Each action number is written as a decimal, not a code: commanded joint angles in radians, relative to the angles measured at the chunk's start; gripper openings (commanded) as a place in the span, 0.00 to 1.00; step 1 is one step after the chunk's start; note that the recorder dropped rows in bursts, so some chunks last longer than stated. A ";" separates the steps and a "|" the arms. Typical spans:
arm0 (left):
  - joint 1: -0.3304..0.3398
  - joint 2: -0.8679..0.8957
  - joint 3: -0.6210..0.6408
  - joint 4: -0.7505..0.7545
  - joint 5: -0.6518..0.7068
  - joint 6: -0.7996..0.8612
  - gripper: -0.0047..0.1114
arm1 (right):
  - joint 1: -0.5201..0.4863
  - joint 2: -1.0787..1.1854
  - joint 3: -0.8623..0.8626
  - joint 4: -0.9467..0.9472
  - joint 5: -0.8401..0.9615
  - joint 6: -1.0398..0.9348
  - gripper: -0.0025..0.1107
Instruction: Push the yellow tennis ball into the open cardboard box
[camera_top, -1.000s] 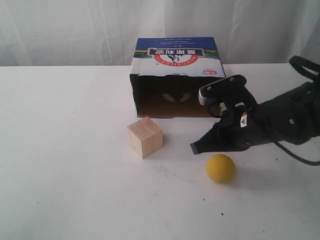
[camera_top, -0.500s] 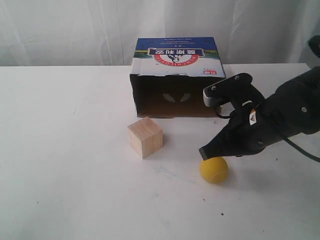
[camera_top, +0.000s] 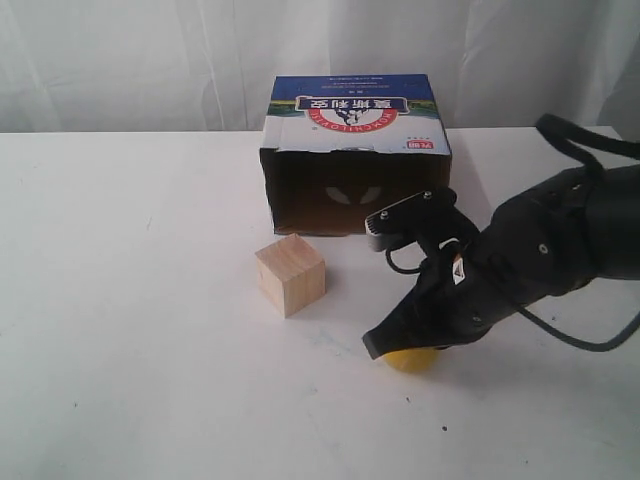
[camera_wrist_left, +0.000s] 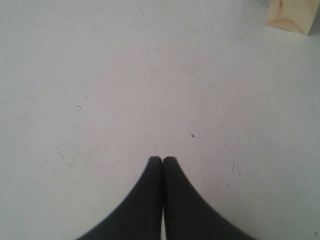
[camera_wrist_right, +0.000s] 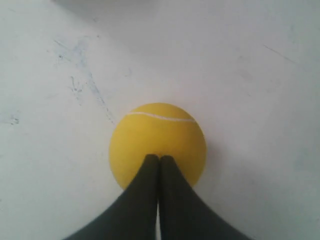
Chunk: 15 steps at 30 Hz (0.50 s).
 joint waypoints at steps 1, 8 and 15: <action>-0.005 -0.005 0.004 -0.001 0.020 0.002 0.04 | 0.000 0.038 0.004 0.001 -0.024 -0.007 0.02; -0.005 -0.005 0.004 -0.001 0.020 0.002 0.04 | -0.014 0.048 0.002 -0.022 -0.091 -0.005 0.02; -0.005 -0.005 0.004 -0.001 0.020 0.002 0.04 | -0.087 0.048 -0.032 -0.062 -0.121 -0.003 0.02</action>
